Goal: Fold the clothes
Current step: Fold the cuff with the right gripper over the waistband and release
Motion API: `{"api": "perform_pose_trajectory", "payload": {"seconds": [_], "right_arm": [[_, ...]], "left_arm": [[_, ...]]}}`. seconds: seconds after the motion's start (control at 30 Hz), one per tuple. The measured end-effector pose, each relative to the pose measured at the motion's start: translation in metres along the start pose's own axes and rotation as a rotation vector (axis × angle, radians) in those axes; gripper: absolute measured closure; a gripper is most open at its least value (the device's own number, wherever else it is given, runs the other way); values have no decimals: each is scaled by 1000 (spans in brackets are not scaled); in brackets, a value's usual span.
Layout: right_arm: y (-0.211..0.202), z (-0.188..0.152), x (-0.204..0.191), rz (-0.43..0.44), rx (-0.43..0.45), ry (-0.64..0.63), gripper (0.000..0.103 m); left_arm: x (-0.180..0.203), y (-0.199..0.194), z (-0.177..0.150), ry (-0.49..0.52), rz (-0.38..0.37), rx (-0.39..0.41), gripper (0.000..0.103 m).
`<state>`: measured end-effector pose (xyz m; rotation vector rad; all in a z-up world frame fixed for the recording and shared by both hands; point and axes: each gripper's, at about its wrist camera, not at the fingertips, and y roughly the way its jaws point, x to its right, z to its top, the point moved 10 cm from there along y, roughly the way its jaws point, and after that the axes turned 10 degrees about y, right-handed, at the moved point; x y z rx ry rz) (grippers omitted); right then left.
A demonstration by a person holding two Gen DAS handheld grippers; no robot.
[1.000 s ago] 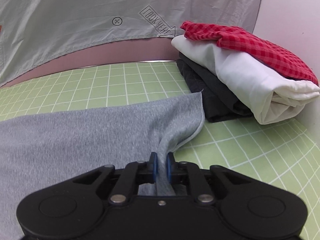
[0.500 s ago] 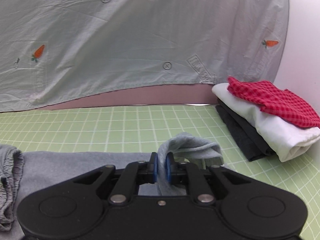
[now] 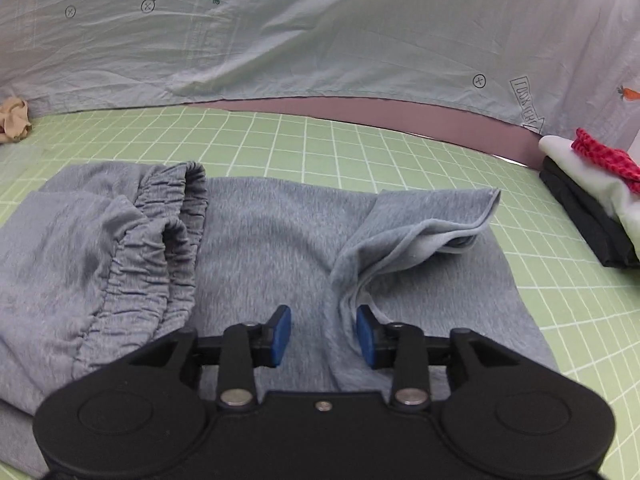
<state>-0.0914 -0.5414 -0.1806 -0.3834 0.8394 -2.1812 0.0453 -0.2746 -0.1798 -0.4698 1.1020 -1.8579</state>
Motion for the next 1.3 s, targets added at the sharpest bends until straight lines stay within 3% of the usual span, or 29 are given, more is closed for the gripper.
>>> {"api": "perform_pose_trajectory", "payload": {"seconds": [0.1,0.2,0.27,0.3,0.5,0.53,0.57,0.6,0.67,0.8,0.9,1.0,1.07,1.17,1.3], "right_arm": [[-17,8,6,5,35,64,60],[-32,13,28,-62,79,115,49],[-30,8,44,-88,66,168,39],[-25,5,52,-92,48,199,39],[3,-13,77,-72,-36,385,40],[5,-14,76,-51,-40,405,45],[6,-14,73,-30,-45,415,61],[6,-14,67,-18,-42,398,69],[1,-12,54,4,-27,339,78],[-18,-15,19,142,-29,273,79],[-26,-28,0,181,-60,227,79],[-36,-33,-2,178,-58,230,77],[-44,-28,6,169,-24,274,68],[-53,-15,29,95,44,328,66],[-38,-10,57,28,33,384,62]], "left_arm": [[-6,3,-6,6,-13,-14,0],[-9,7,-10,24,-12,-23,0],[-10,10,-14,29,-14,-32,0],[-10,12,-15,26,-18,-37,0],[-7,15,-24,24,-21,-52,0],[-7,15,-25,24,-21,-52,0],[-6,15,-26,24,-21,-52,0],[-6,15,-27,24,-21,-52,0],[-5,16,-29,25,-22,-52,0],[-4,14,-30,29,-20,-50,0],[-3,13,-31,28,-23,-50,0],[-3,13,-32,27,-26,-50,0],[-4,13,-33,26,-27,-48,0],[-4,13,-35,16,-30,-51,0],[-4,13,-37,-6,-31,-52,0]]}}
